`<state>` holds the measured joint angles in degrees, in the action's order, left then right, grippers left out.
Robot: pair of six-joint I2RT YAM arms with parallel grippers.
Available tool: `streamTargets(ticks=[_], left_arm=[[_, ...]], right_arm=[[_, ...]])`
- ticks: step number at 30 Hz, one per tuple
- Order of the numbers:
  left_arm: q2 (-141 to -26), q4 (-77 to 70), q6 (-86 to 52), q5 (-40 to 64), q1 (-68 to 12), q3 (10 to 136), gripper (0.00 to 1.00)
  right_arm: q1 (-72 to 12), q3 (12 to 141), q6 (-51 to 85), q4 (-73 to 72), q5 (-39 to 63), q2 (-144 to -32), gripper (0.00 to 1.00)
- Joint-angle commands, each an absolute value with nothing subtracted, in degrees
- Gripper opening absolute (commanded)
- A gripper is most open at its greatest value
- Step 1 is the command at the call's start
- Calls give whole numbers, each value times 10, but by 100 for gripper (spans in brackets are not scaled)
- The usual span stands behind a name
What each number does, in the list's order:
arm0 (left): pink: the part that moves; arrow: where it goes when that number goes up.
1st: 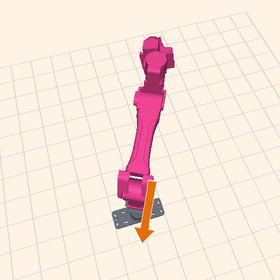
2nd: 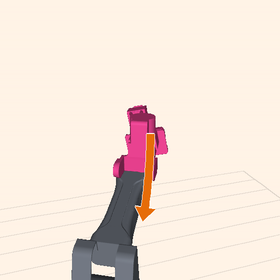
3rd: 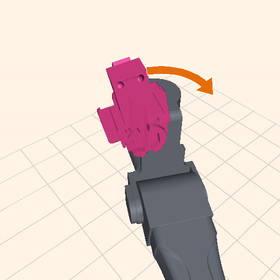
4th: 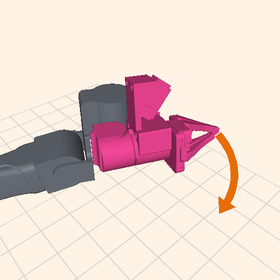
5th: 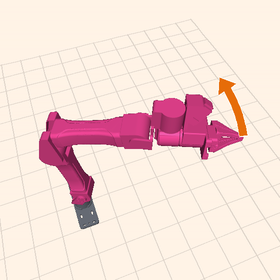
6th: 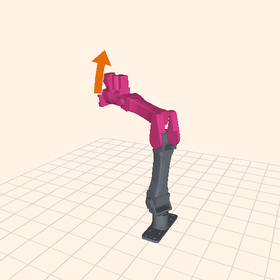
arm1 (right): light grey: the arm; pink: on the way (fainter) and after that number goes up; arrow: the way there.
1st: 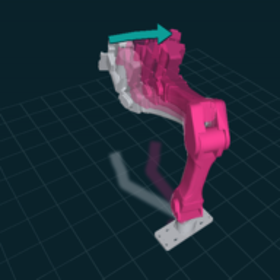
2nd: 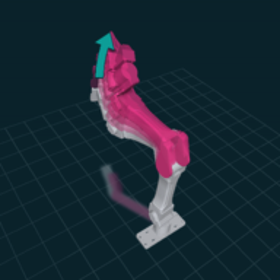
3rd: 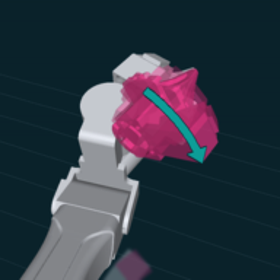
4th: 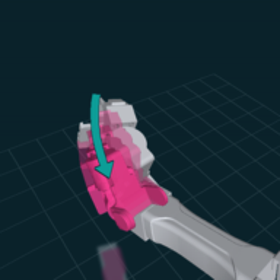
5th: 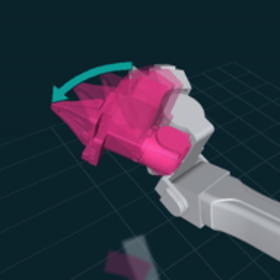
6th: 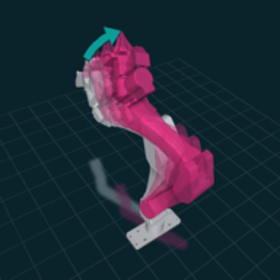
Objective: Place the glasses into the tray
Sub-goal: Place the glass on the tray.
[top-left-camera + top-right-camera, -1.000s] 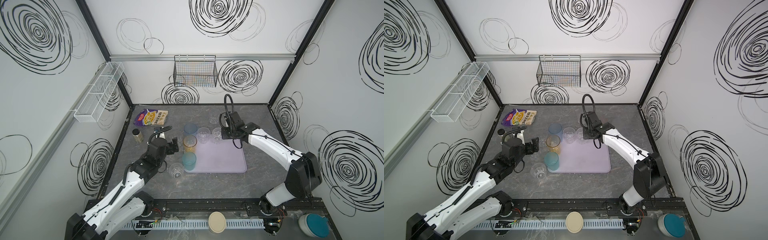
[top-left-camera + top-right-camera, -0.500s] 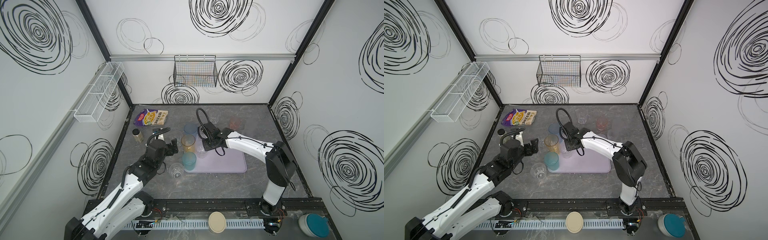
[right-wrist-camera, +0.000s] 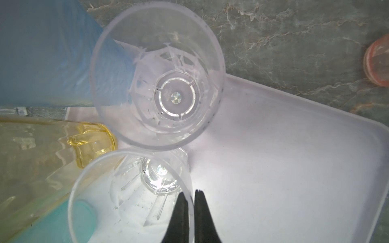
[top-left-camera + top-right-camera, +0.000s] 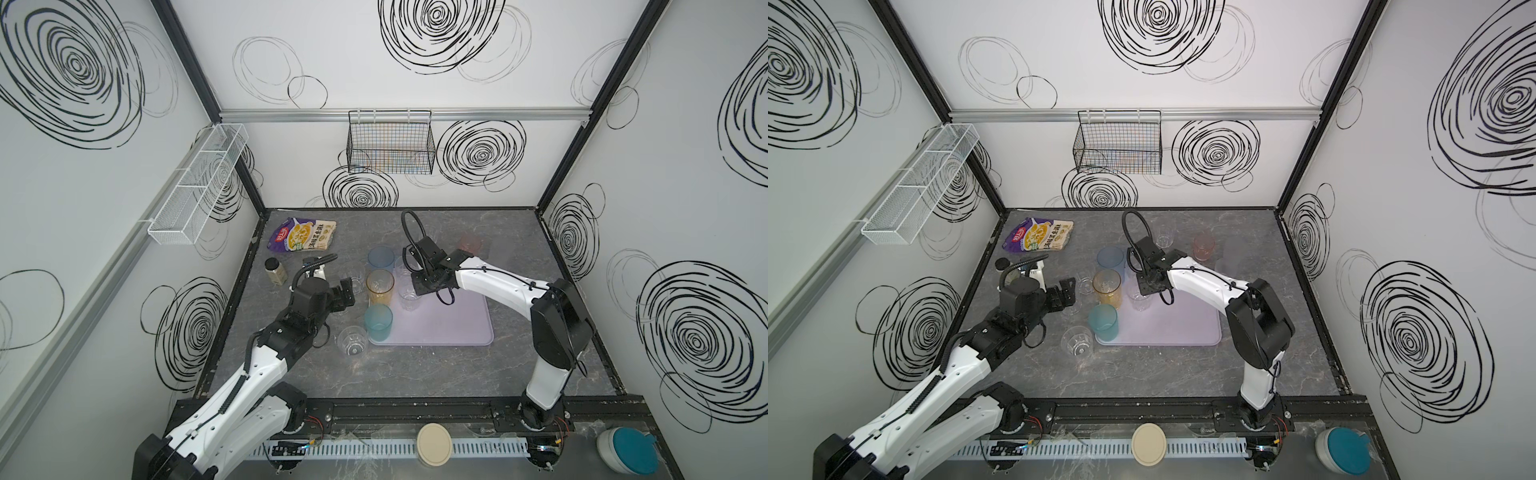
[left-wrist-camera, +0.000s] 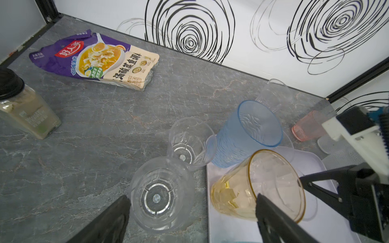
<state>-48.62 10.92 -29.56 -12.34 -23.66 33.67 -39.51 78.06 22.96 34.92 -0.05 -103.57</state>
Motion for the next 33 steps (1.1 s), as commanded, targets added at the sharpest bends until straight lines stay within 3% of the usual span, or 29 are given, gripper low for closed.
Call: streamTargets(ticks=[1, 15, 33], left_arm=[[-491, 88, -290, -90, -237, 329, 96], [-476, 90, -291, -108, -244, 327, 96], [-473, 87, -285, -130, -255, 330, 96]], right_arm=[[-393, 799, 221, 355, 0, -1049, 3], [-392, 796, 220, 350, 7, -1044, 14], [-389, 793, 239, 343, 39, -1033, 19]])
